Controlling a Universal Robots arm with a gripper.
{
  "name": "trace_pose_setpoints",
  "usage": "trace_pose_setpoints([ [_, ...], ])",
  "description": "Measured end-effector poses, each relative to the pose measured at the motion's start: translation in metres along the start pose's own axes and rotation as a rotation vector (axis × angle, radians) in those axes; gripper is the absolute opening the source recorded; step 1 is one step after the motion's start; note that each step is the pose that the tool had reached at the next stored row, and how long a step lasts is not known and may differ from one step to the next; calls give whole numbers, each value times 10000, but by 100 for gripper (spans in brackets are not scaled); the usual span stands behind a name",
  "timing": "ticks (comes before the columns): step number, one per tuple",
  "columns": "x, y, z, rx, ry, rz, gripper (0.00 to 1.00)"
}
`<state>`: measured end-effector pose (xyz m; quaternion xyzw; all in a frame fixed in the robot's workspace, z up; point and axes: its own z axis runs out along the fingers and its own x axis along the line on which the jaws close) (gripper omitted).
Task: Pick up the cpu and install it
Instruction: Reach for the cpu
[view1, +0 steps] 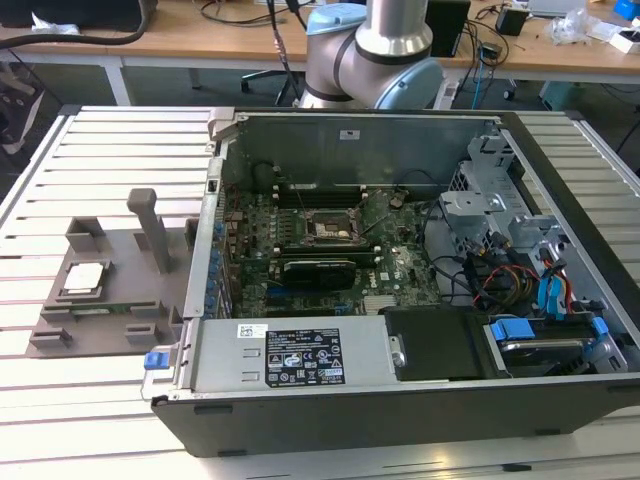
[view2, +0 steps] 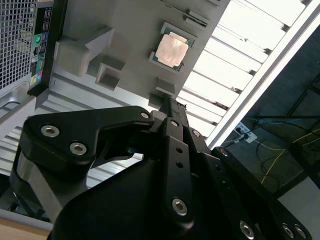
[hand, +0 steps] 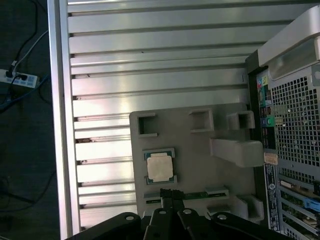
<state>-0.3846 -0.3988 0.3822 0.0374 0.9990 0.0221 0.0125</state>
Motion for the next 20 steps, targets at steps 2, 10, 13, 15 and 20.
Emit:
trace_pose_setpoints([
  [2, 22, -2, 0, 0, 0, 0, 11],
  [10, 130, -10, 3, -1, -1, 0, 11],
  [13, 160, -13, 4, -1, 0, -1, 11],
  [15, 174, -14, 4, 0, 0, -1, 11],
  [20, 176, -14, 5, -1, -1, -1, 11],
])
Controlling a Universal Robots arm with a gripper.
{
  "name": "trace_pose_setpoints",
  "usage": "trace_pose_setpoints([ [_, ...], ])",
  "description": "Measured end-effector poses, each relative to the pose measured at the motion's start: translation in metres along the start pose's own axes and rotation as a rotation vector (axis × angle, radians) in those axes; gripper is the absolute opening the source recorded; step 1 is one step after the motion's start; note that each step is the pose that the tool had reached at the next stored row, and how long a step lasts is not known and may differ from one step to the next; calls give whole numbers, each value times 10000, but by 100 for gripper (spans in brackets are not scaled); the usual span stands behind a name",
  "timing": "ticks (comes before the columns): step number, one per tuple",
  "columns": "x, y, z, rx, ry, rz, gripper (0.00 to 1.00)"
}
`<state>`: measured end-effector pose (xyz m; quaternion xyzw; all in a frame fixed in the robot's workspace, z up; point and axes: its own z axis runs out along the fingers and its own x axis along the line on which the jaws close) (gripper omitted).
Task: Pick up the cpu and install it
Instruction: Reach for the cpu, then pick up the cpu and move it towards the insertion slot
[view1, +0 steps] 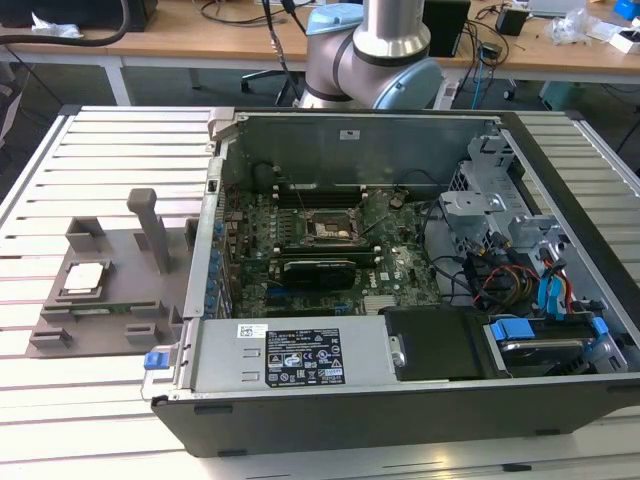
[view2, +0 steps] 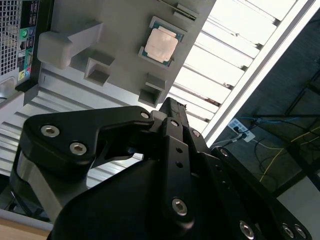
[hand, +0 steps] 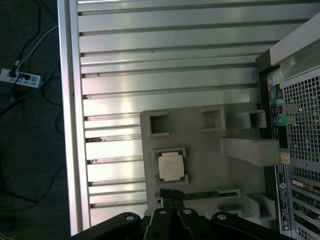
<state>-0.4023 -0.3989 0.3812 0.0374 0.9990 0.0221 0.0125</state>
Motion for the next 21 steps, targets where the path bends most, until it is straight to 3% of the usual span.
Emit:
trace_pose_setpoints([
  [10, 2, 0, 1, 0, 0, 0, 11],
  [12, 2, 0, 1, 1, 0, -1, 17],
  [14, 3, 0, 1, 0, 0, 0, 29],
  [15, 3, 0, 2, 0, 0, 0, 29],
  [16, 3, 0, 2, 0, 0, 0, 42],
  [17, 3, 0, 1, 1, 1, 0, 42],
  [18, 3, 0, 2, 0, 0, 0, 48],
  [19, 4, 0, 2, 0, 0, 0, 60],
  [20, 4, 0, 2, 1, 1, 0, 60],
  [21, 6, 0, 2, 235, -15, -11, 60],
])
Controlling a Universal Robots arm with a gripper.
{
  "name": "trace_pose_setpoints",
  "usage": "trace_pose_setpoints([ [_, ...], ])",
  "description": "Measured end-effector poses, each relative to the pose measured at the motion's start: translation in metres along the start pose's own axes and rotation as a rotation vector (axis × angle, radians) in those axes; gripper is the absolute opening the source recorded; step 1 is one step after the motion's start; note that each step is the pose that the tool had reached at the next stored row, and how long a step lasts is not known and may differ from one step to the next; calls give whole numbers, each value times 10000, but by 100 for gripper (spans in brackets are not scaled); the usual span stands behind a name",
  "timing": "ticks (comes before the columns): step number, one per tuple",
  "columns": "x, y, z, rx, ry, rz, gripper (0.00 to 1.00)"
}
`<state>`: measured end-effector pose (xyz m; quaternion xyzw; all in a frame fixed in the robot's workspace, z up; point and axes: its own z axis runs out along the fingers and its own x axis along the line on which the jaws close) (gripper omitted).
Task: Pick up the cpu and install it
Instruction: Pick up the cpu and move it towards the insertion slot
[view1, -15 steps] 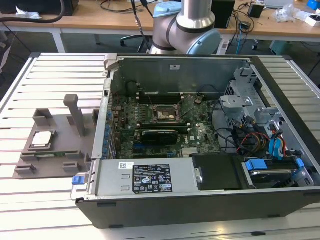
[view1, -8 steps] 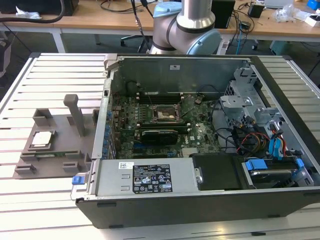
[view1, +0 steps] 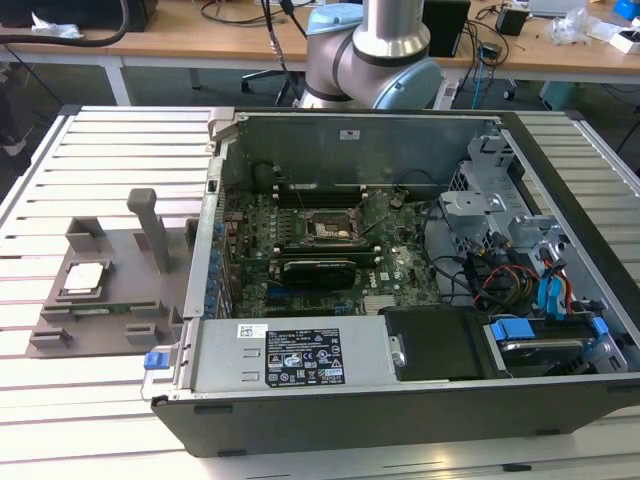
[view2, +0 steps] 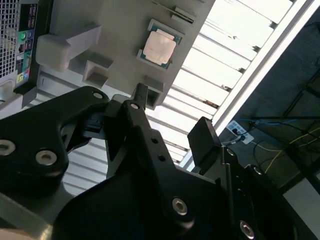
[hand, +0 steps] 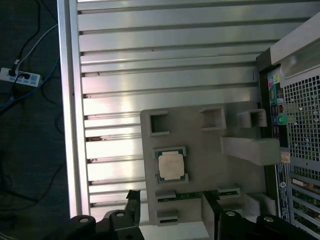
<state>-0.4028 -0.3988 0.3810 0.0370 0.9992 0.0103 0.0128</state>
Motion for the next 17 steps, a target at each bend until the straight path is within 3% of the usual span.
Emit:
trace_pose_setpoints([
  [1, -2, -1, 3, 163, -3, -199, 60],
  [2, -2, -1, 3, 203, -2, -381, 60],
  [7, -2, 0, 2, 203, -1, -383, 62],
  [8, -2, 0, 3, 203, -1, -383, 68],
  [17, -1, -1, 29, 202, -3, -383, 68],
])
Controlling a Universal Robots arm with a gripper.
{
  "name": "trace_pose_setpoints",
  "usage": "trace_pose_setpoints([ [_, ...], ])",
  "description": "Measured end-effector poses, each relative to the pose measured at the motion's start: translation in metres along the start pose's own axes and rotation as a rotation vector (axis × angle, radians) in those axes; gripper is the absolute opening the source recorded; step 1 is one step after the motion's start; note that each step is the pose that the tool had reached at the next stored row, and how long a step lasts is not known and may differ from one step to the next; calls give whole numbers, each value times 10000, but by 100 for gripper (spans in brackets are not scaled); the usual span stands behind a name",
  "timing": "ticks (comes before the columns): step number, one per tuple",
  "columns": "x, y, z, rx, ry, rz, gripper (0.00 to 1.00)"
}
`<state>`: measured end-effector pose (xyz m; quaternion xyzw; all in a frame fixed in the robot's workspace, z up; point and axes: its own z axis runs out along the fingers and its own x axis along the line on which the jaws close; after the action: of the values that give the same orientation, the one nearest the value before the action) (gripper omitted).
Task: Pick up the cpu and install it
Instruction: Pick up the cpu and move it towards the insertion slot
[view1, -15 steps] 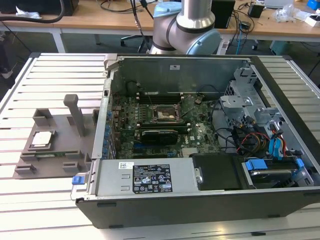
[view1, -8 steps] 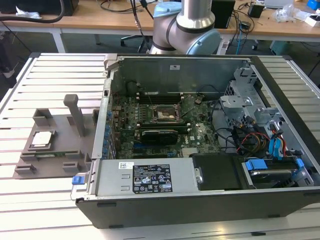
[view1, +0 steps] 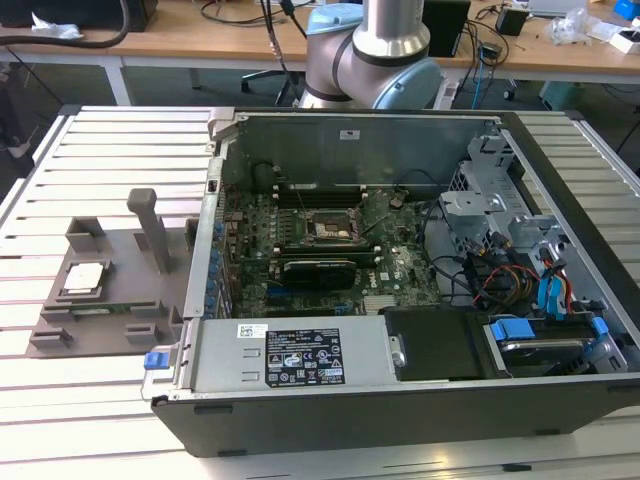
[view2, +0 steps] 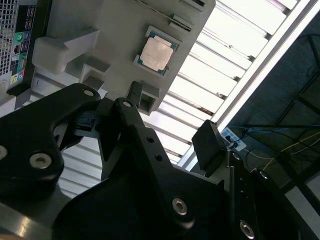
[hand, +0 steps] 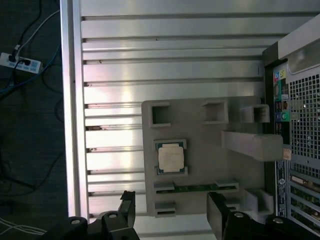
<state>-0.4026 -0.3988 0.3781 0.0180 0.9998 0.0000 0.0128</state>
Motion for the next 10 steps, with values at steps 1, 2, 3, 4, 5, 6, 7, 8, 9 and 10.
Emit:
trace_pose_setpoints([
  [1, 0, 0, 4, 1, 2, 0, 68],
  [2, 0, 0, 7, 1, 2, 0, 68],
  [3, 0, 0, 9, 2, 3, 0, 68],
  [4, 0, 0, 13, 3, 2, -1, 68],
  [5, 0, 0, 16, 3, 2, 0, 68],
  [6, 0, 0, 19, 3, 1, 0, 68],
  [7, 0, 0, 24, 2, 0, 0, 68],
  [8, 1, 0, 32, 3, 2, 0, 68],
  [9, 1, 0, 36, 3, 1, -1, 68],
  [10, 1, 0, 38, 3, 2, -1, 68],
])
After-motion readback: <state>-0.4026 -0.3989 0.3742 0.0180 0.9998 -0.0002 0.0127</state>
